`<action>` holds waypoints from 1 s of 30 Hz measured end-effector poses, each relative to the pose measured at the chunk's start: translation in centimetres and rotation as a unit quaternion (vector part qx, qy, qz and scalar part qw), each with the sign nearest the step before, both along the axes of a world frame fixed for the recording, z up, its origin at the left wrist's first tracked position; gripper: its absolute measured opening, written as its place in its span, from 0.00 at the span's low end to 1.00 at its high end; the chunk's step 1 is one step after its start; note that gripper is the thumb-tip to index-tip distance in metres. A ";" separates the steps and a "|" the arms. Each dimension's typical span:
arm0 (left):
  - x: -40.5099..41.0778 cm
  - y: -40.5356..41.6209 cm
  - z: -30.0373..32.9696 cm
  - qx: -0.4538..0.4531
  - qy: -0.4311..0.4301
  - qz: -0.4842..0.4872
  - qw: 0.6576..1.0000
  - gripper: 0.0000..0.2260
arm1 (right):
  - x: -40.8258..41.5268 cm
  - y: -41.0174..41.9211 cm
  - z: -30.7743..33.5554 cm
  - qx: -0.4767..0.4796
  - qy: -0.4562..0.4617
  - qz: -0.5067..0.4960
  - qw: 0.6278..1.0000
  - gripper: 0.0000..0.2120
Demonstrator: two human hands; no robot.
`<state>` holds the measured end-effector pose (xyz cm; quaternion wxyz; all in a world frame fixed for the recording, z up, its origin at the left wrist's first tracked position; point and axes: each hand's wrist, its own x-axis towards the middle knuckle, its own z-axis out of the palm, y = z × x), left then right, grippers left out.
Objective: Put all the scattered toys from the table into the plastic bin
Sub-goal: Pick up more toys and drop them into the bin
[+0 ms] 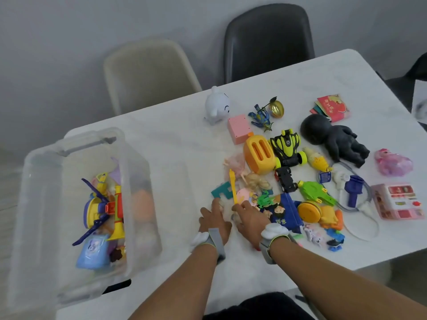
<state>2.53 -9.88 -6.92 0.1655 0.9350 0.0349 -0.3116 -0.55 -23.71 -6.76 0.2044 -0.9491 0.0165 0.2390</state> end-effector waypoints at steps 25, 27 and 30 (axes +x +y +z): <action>-0.9 3.3 1.3 0.076 -0.047 0.067 0.994 0.22 | 2.3 2.1 -0.7 0.008 -0.031 0.025 0.999 0.14; -0.5 3.5 2.0 0.070 -0.057 0.070 0.993 0.22 | 2.9 1.8 0.2 0.017 -0.047 0.004 0.999 0.15; 0.6 3.7 3.6 0.009 -0.068 0.091 0.993 0.21 | 3.7 1.1 1.3 0.010 -0.052 0.000 0.999 0.14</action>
